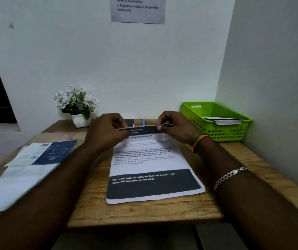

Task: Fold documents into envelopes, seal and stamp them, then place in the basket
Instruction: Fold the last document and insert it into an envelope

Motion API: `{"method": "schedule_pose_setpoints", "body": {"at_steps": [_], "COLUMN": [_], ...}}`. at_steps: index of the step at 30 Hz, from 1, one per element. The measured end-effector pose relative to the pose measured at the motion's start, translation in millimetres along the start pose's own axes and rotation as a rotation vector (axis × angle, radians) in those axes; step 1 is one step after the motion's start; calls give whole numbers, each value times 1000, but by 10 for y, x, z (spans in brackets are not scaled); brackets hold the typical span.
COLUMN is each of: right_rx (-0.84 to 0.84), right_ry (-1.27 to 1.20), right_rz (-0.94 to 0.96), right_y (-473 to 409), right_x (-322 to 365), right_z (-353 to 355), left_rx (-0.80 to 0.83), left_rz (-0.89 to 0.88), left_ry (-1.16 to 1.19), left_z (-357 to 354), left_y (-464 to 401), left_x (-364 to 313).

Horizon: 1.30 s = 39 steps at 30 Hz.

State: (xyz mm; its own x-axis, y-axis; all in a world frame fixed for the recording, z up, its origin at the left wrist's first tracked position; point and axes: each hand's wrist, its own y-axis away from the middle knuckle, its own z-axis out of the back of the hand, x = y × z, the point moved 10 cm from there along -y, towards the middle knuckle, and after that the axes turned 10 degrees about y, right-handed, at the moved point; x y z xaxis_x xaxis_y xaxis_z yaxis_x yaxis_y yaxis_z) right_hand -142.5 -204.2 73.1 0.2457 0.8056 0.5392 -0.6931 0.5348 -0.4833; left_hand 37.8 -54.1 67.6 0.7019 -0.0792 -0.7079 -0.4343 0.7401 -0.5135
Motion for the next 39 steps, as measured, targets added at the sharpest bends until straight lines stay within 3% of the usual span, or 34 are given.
{"method": "schedule_pose_setpoints", "body": {"at_steps": [3,5,9,14,20,30,39], "right_rx": [120,206,329,355,259,368,412], "right_ry": [-5,9,85,225,244,352,323], "right_rz": [-34,-48,-84,-74,-80,-76,-150], "right_y": [38,80,136,192,142,213,221], "right_x": [6,20,-2,-24,-55,-87,-131], "right_z": [-81,-142,-286,-353,-219,-352,-424], "left_rx": [144,128,148,290,304,374,358], "left_rz": [-18,-37,-27,-8,-25,-63,38], "left_ry": [145,220,106,-179,-185,-235,-190], "left_z": [-144,-134,-207,-441,-496,-570,-626], "left_y": [106,117,93,110,68,80,66], "left_x": [43,17,68,302,350,309,360]}}
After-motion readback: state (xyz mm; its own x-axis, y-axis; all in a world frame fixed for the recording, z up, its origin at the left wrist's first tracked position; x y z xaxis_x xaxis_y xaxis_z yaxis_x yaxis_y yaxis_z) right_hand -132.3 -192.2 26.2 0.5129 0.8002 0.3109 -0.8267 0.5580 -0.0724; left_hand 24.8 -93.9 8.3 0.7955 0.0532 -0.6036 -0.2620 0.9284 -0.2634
